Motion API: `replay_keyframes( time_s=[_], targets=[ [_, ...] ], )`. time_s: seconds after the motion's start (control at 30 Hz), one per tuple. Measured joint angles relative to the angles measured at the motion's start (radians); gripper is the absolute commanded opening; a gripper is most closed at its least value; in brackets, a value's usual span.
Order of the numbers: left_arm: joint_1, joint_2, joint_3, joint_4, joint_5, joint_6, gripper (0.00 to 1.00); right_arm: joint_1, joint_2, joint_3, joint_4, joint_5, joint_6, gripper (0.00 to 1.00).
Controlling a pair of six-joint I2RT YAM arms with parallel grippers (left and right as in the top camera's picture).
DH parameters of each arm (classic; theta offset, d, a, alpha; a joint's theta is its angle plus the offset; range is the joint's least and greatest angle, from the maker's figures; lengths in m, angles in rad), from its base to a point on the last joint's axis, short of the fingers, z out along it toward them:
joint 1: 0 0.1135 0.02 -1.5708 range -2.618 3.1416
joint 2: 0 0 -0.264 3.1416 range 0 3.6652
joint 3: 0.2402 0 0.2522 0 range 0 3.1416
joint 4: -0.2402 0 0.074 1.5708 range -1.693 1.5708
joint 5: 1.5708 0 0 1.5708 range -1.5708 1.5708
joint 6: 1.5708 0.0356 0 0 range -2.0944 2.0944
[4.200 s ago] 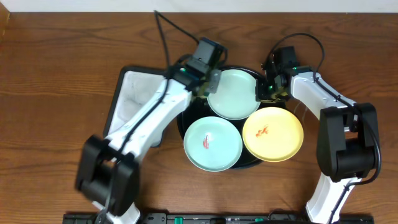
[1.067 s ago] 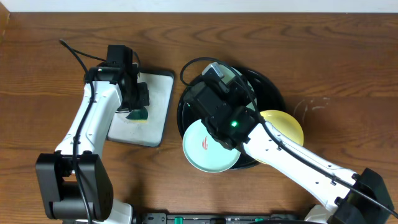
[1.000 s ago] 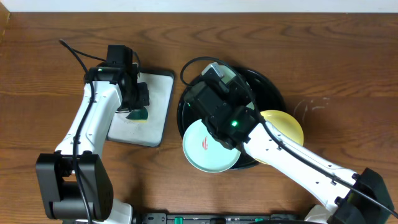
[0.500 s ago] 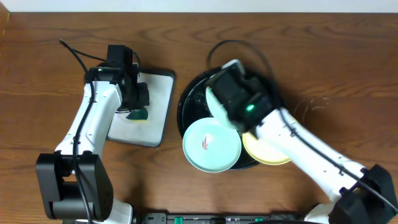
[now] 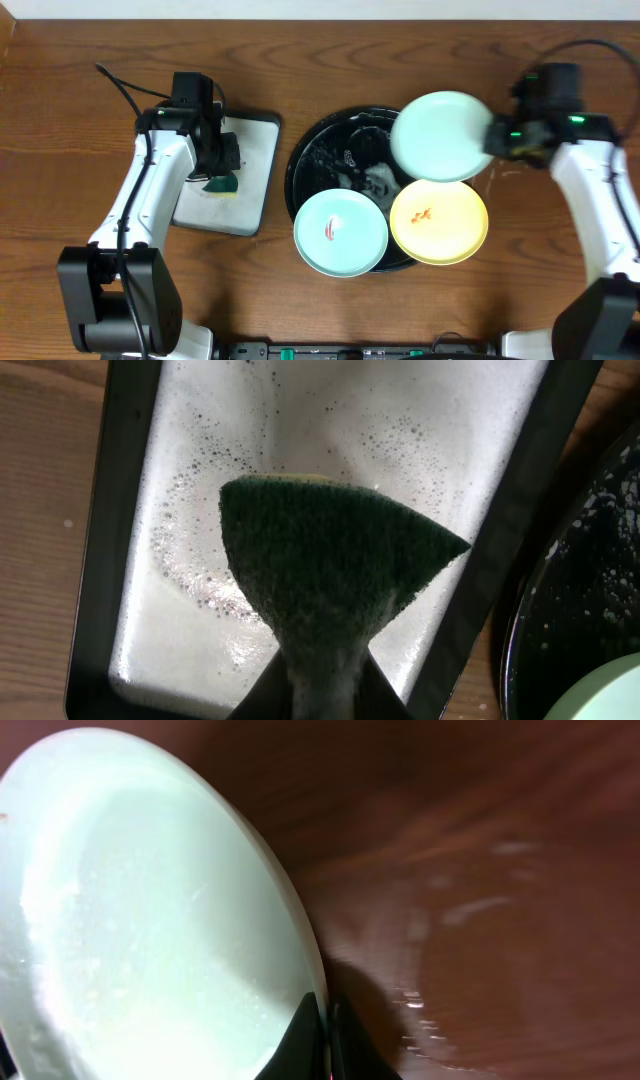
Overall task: Clean dirty plates on tray and stack at the side
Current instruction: 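Place the pale green plate on the table at the right side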
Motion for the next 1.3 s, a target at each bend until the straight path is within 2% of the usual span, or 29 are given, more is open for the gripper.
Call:
replay_keyframes(
  time_s=[0.23, 0.5, 0.57, 0.6, 0.67, 0.87, 1.07, 1.3],
  targets=[
    [0.000, 0.000, 0.000, 0.000, 0.000, 0.000, 0.07, -0.298, 0.035, -0.002, -0.034, -0.053, 0.031, 0.01],
    [0.000, 0.000, 0.000, 0.000, 0.000, 0.000, 0.08, -0.489, 0.184, -0.040, -0.039, -0.056, 0.076, 0.01],
    [0.000, 0.000, 0.000, 0.000, 0.000, 0.000, 0.08, -0.515, 0.213, -0.045, -0.044, -0.056, 0.083, 0.11],
    [0.000, 0.000, 0.000, 0.000, 0.000, 0.000, 0.08, -0.525, 0.221, -0.045, -0.045, -0.058, 0.087, 0.25],
    [0.000, 0.000, 0.000, 0.000, 0.000, 0.000, 0.08, -0.535, 0.225, -0.047, -0.030, -0.055, 0.086, 0.37],
    [0.000, 0.000, 0.000, 0.000, 0.000, 0.000, 0.08, -0.538, 0.222, -0.047, -0.007, -0.143, 0.019, 0.52],
    [0.000, 0.000, 0.000, 0.000, 0.000, 0.000, 0.08, -0.508, 0.148, -0.047, -0.070, -0.282, -0.085, 0.53],
    [0.000, 0.000, 0.000, 0.000, 0.000, 0.000, 0.08, -0.300, 0.021, -0.046, -0.238, -0.246, -0.146, 0.53]
  ],
)
